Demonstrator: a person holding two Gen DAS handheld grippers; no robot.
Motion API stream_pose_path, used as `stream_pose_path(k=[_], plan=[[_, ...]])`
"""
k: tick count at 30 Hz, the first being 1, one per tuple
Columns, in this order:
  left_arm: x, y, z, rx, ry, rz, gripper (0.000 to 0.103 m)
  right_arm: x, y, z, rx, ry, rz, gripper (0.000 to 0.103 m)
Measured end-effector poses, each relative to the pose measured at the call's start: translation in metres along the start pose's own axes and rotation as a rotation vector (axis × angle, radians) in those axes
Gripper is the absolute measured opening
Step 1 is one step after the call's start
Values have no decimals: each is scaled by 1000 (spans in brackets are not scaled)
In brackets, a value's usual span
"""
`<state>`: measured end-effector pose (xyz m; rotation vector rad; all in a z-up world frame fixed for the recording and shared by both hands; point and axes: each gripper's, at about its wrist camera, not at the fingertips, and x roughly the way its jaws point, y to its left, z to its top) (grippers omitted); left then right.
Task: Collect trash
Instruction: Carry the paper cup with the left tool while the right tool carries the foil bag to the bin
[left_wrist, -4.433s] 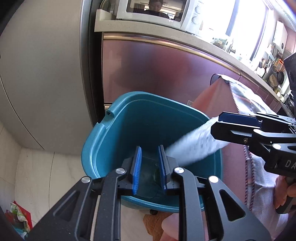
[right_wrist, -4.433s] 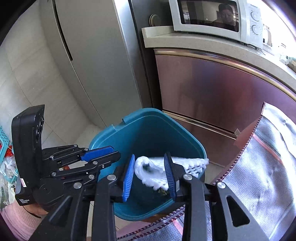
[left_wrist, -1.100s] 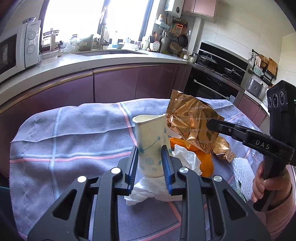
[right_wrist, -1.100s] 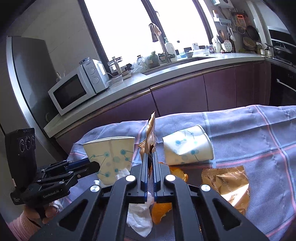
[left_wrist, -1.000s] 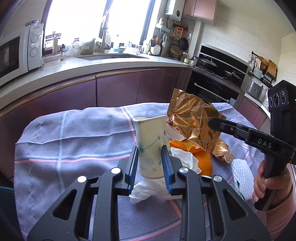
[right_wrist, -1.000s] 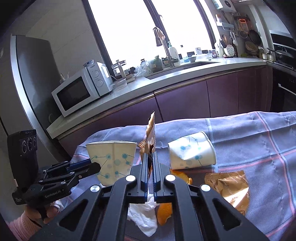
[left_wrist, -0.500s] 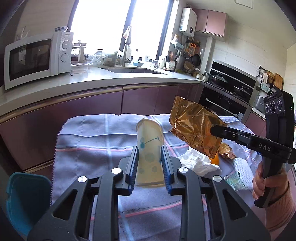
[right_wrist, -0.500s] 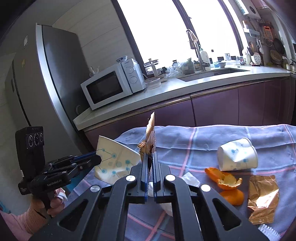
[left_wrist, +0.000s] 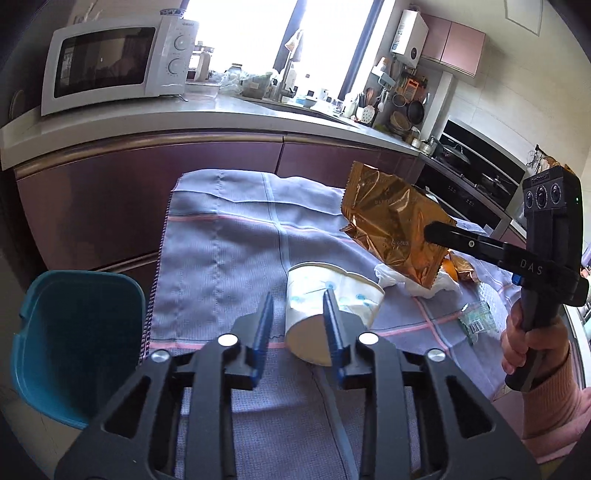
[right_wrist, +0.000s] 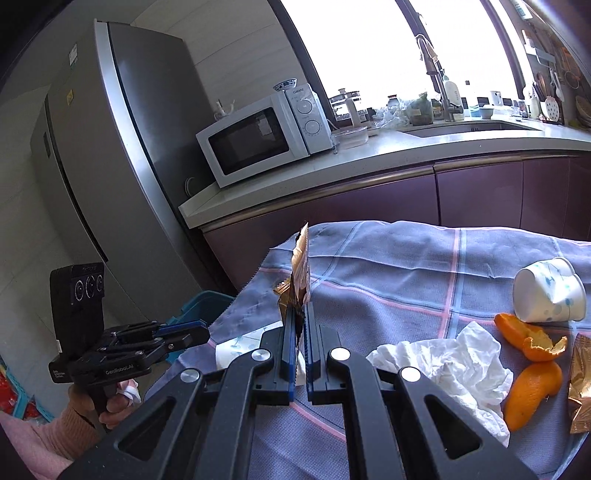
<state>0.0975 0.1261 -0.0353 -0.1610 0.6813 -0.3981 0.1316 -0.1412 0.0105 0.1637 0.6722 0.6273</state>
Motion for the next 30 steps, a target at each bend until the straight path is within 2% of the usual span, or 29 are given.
stream_pose_path(k=[2,4,7,10,12,15,20,25,30], plan=[[3,-4,-3,10,19,-13,50,1,-2,-1,7,5,-2,3],[8,-5,-5,2,41,-43,60,1,-4,-3,15,10,-4,3],[21,-9,-6,-3,72,-50,65,2,-7,-5,25,18,-3,3],[35,-7,-7,-34,107,-90,69,2,-8,-8,27,23,-5,3],[43,-7,-9,-40,122,-84,68,2,-10,-10,31,26,-5,3],[47,-10,-12,-49,123,-100,59,3,-12,-12,39,32,-3,3],[39,-16,-12,-19,90,-66,58,6,-12,-12,39,36,13,3],[13,-14,-9,2,34,-25,58,12,0,-7,11,40,48,3],[-23,8,-6,-15,-21,46,58,29,25,-1,-27,61,115,3]])
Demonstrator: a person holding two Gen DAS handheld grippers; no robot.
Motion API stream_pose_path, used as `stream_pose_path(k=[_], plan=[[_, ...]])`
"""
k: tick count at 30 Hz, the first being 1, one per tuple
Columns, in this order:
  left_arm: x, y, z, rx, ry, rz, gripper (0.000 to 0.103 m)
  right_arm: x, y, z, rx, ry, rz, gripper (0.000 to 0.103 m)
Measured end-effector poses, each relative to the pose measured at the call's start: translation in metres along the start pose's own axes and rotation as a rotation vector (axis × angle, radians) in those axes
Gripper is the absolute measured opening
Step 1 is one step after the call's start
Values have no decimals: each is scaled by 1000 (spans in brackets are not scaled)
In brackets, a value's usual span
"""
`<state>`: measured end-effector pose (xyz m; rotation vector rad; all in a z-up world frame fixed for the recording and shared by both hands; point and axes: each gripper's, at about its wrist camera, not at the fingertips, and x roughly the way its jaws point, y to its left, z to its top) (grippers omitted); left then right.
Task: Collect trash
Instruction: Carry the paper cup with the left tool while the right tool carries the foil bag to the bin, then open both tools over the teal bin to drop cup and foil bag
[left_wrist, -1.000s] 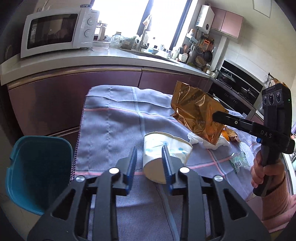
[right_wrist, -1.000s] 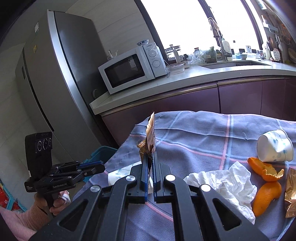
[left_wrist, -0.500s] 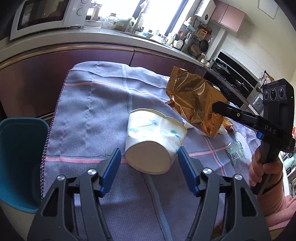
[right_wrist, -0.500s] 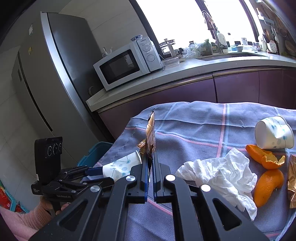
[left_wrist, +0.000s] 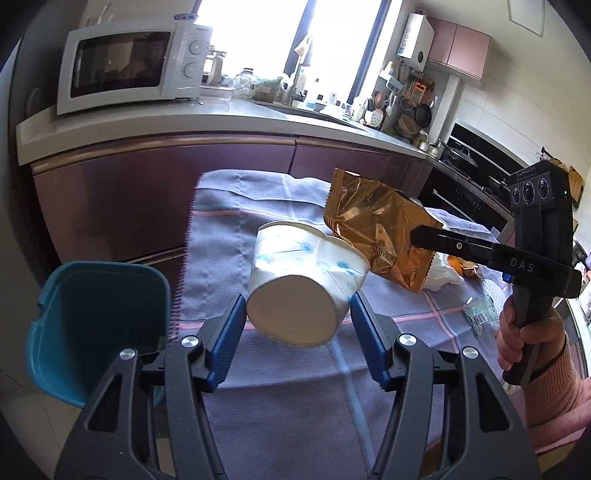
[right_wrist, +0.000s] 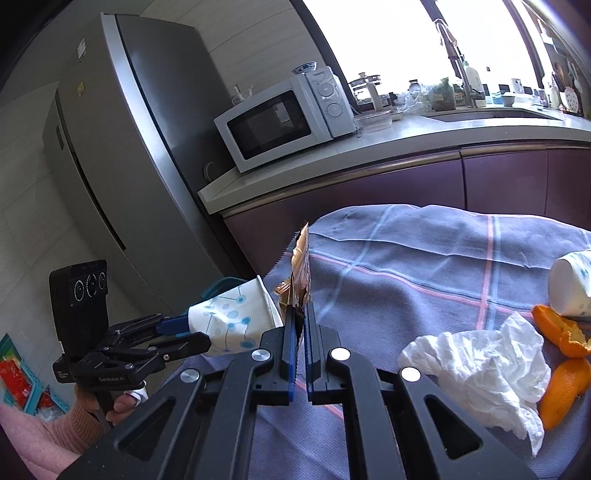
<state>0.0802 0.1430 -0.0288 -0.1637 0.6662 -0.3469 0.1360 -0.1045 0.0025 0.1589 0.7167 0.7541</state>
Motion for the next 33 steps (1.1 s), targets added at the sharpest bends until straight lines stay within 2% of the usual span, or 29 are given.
stream_pose_path(k=[5,10,16,22,27,33], plan=[[-34,35,0,-36,-45,102,58,31,28,8,-34,39,82,3],[-51,74,-3,-82,-50,208,58,73,58,17,-67,101,162,3],[-52,121,-10,-140,-21,308,58,127,89,21,-122,194,182,4],[-39,159,-19,-198,17,350,58,175,104,21,-145,285,168,4],[-21,176,-24,-223,53,356,58,210,110,18,-161,363,135,5],[0,188,-30,-251,83,363,57,235,113,15,-155,407,94,13]])
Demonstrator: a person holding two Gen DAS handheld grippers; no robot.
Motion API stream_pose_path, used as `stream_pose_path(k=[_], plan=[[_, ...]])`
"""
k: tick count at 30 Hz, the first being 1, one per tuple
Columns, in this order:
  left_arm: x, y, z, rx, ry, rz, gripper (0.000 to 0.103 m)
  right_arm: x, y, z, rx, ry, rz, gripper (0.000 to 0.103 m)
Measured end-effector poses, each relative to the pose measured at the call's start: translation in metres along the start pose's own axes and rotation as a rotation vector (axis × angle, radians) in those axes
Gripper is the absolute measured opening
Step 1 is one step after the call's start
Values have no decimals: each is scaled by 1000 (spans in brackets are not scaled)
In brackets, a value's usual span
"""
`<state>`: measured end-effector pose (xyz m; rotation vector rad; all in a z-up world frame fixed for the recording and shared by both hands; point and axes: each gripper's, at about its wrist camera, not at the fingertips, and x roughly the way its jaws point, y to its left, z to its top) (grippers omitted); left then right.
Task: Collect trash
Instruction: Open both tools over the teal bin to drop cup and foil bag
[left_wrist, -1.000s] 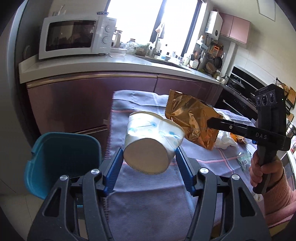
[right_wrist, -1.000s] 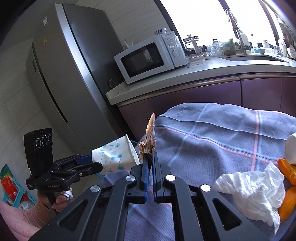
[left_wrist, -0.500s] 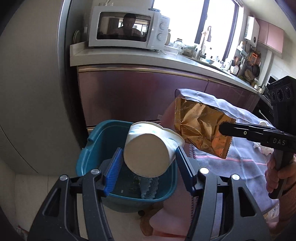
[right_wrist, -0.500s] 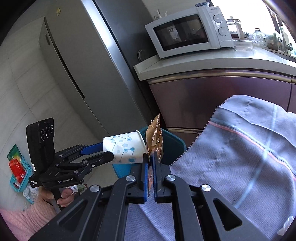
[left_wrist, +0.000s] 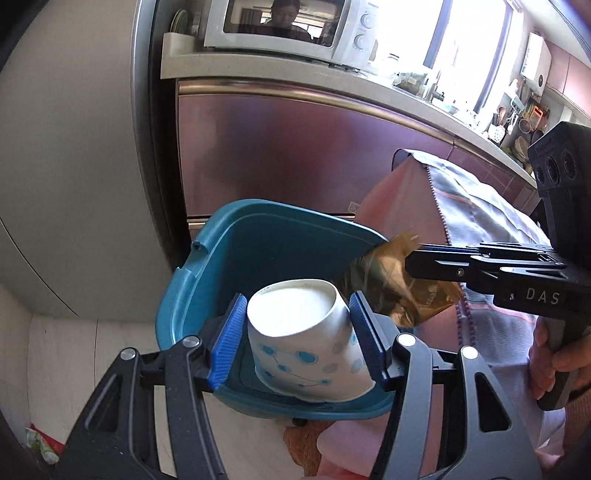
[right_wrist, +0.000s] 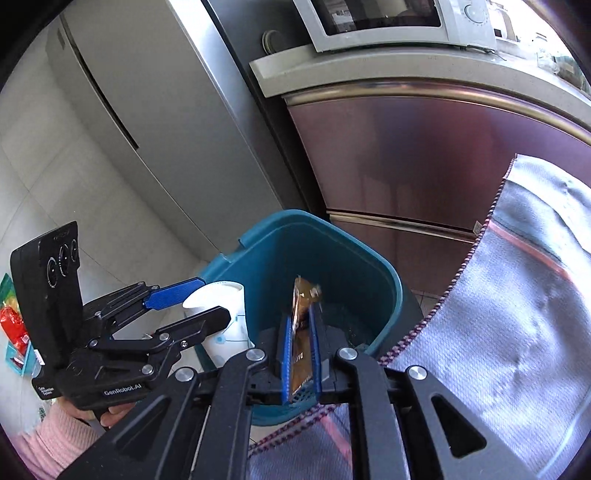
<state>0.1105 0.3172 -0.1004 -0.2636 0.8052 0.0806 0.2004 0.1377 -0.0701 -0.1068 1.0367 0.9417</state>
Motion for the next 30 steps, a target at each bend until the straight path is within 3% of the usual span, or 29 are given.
stream_pose_path(k=[4,16,23,30], plan=[[13,-1,-1,-12,8,7,55,-1,-3,1,14,-13,-1,21],[0,-31,-3,31,-50,-18,58,-47,-16,-24,26,-103,26,27],[-38,-70,-2,106,-147,-103,62,-100,-19,-50,12,-202,12,33],[-60,-130,-8,199,-186,-252,66,-159,-36,-89,47,-307,-53,41]])
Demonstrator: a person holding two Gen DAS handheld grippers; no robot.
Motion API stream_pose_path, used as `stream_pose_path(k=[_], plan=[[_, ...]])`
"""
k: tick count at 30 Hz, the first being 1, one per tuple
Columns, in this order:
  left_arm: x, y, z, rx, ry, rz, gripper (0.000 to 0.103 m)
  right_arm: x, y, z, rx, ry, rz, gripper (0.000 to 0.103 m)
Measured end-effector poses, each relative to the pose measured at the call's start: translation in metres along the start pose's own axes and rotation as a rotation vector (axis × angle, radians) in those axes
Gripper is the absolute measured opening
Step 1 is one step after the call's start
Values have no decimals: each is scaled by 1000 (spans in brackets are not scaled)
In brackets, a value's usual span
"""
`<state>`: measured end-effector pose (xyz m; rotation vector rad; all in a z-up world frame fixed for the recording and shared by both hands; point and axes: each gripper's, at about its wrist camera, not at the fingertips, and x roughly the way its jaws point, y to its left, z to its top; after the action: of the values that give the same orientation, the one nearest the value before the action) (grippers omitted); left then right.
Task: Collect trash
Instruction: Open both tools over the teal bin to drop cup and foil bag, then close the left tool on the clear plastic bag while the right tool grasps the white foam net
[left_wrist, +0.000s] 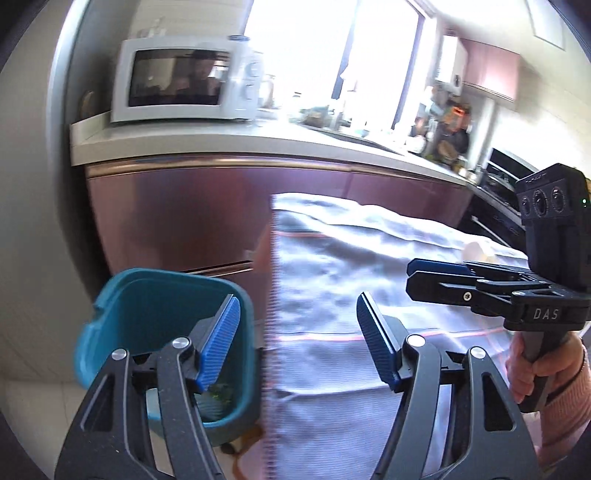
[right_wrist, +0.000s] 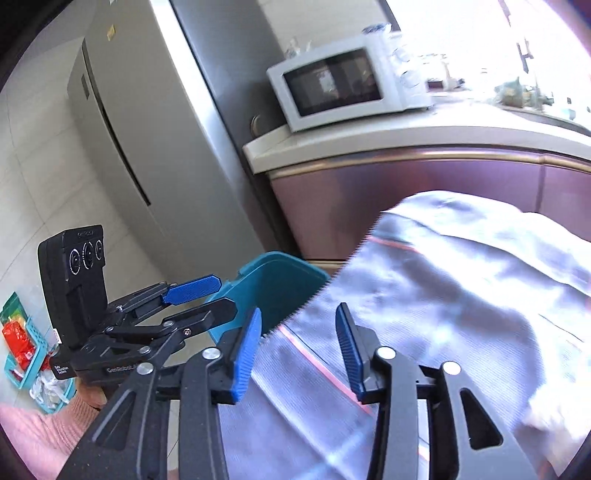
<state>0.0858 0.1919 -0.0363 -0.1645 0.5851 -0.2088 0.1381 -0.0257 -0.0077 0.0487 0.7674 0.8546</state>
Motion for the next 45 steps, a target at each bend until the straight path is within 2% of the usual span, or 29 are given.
stream_pose_path(k=[7,15,29,35,38,45], plan=[[20,-70,-3,101,41,-142,68,-73,-41,-36,97,-69,-137,43],[44,-142,-15,169,94,-272,68,-139,-87,-77,211,-136,-320,44],[80,-220,-27,279,182,-409,68,-242,-160,-139,416,-240,-586,46],[90,-253,-39,325,237,-492,68,-268,-173,-168,493,-245,-637,49],[94,-273,-46,358,260,-531,68,-272,-177,-181,533,-237,-626,54],[104,-310,-61,427,309,-582,69,-268,-176,-196,569,-216,-578,55]])
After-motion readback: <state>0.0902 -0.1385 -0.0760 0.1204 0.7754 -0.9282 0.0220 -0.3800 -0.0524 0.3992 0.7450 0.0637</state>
